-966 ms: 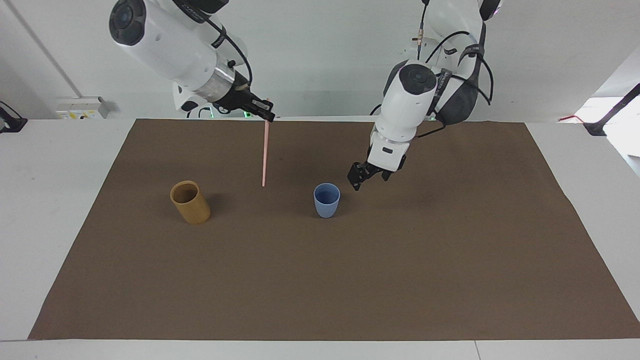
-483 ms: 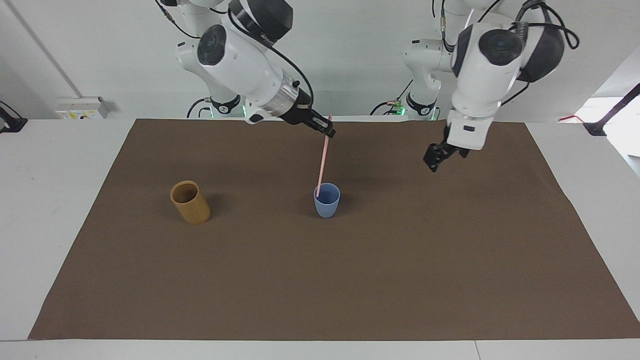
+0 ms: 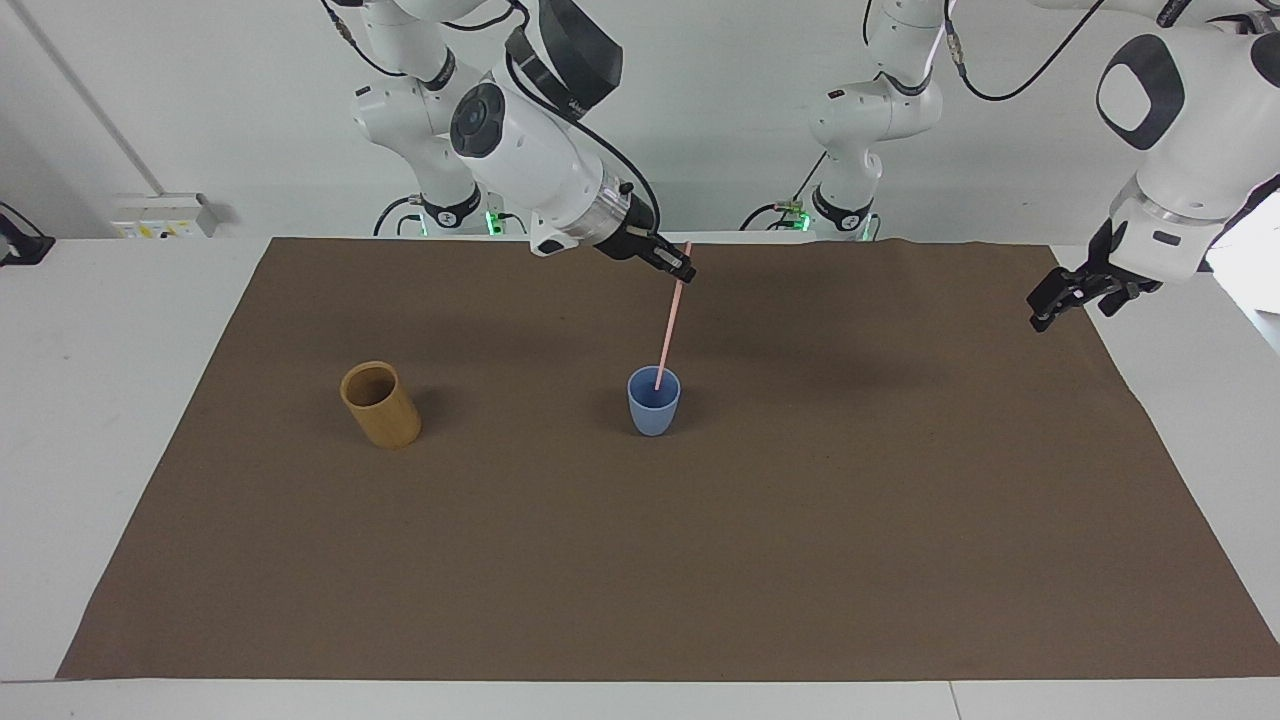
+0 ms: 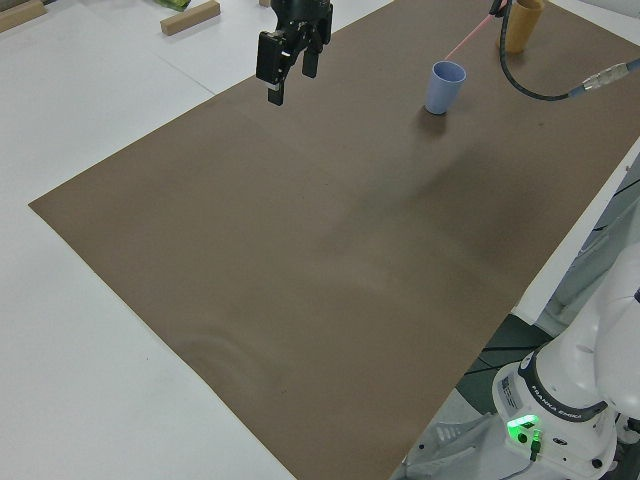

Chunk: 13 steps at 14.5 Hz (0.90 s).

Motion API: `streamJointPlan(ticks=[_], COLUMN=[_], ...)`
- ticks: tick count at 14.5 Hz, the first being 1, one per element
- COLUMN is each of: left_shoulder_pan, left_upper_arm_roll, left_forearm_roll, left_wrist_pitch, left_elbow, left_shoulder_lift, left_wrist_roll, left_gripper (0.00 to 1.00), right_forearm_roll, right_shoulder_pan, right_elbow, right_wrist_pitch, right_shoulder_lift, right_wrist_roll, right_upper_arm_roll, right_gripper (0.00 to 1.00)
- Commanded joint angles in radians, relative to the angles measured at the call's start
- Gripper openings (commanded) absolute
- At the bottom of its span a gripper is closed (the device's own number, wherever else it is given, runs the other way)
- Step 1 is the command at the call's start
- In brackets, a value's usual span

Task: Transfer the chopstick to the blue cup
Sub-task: 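Lower the pink chopstick into the blue cup and open the right gripper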

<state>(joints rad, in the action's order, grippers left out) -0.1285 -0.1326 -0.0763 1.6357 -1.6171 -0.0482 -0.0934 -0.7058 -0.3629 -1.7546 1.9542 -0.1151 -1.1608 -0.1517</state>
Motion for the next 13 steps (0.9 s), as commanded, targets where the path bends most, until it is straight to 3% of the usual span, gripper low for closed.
streamJointPlan(ticks=[1, 4, 6, 7, 8, 10, 13], left_shoulder_pan=[0.004, 0.009, 0.013, 0.027, 0.047, 0.067, 0.079], left_upper_arm_roll=[-0.013, -0.016, -0.027, -0.030, -0.030, -0.032, -0.032], left_forearm_roll=[0.018, 0.069, 0.070, 0.070, 0.072, 0.072, 0.064], left_wrist_pitch=[-0.019, -0.024, -0.033, -0.037, -0.043, -0.045, -0.043], left_elbow=[0.009, 0.014, 0.028, 0.039, 0.043, 0.049, 0.060], left_shoulder_lift=[-0.002, -0.002, -0.007, -0.007, -0.009, -0.012, -0.021], left_wrist_roll=[0.023, 0.020, 0.012, 0.011, 0.009, -0.023, -0.045], left_gripper=[1.00, 1.00, 1.00, 1.00, 1.00, 1.00, 1.00], right_forearm_roll=[-0.024, -0.024, -0.024, -0.024, -0.024, -0.017, 0.006], right_shoulder_pan=[-0.001, 0.004, 0.005, 0.005, 0.008, 0.012, 0.099], right_elbow=[-0.063, -0.085, -0.101, -0.105, -0.105, -0.086, 0.009], right_wrist_pitch=[0.031, 0.035, 0.037, 0.037, 0.035, 0.029, -0.043], right_shoulder_lift=[0.035, 0.043, 0.048, 0.049, 0.051, 0.046, 0.022], right_wrist_roll=[0.007, 0.015, 0.016, 0.016, 0.016, 0.019, 0.024], right_upper_arm_roll=[-0.002, -0.002, -0.002, -0.002, -0.002, 0.000, 0.003], right_gripper=[0.00, 0.00, 0.08, 0.18, 0.40, 1.00, 1.00])
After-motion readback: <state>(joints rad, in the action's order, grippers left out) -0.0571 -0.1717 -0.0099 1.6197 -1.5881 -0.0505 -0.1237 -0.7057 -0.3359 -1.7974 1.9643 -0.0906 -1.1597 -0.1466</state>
